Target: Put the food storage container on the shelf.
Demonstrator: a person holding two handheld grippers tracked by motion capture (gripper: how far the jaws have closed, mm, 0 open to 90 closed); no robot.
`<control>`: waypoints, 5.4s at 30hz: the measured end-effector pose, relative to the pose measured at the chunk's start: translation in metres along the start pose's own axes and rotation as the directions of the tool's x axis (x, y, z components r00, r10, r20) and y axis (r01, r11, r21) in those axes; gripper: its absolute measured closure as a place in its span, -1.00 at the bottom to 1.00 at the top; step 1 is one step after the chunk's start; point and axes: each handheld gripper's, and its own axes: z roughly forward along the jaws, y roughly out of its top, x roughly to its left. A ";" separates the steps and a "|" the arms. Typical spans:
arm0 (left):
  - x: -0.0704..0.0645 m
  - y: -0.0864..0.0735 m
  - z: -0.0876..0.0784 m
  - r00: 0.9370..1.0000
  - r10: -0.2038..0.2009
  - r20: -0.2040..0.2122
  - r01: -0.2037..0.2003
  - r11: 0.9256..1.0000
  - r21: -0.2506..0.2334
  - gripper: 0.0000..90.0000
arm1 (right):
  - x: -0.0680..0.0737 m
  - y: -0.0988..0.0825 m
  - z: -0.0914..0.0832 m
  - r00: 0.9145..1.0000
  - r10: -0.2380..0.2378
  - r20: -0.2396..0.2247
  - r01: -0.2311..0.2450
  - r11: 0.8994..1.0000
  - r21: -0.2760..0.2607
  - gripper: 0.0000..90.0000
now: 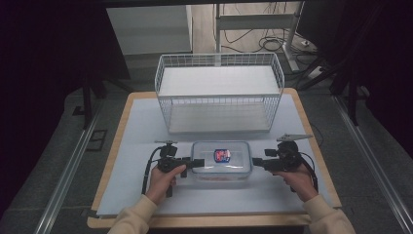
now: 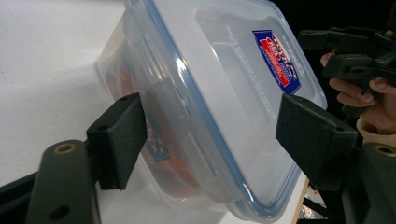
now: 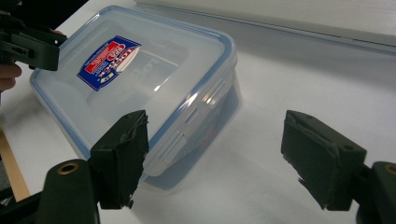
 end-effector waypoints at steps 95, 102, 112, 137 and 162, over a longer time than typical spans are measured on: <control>-0.030 -0.028 -0.025 0.993 0.090 -0.072 -0.100 0.984 -0.148 0.06 | 0.000 -0.006 0.011 0.934 0.191 -0.302 -0.205 0.979 -0.014 0.20; -0.035 -0.022 -0.027 0.992 0.106 -0.068 -0.115 0.980 -0.163 0.06 | 0.001 -0.001 0.005 0.936 0.178 -0.304 -0.197 0.980 -0.034 0.20; -0.041 -0.011 -0.032 0.989 0.140 -0.056 -0.147 0.976 -0.162 0.07 | 0.005 0.008 -0.006 0.946 0.138 -0.293 -0.166 0.983 -0.073 0.20; -0.071 0.040 -0.058 0.973 0.219 -0.072 -0.230 0.950 -0.213 0.07 | 0.018 0.058 -0.037 0.963 0.050 -0.266 -0.098 0.981 -0.169 0.19; -0.098 0.100 -0.079 0.956 0.285 -0.071 -0.294 0.920 -0.260 0.08 | 0.022 0.116 -0.064 0.969 -0.005 -0.245 -0.059 0.966 -0.251 0.19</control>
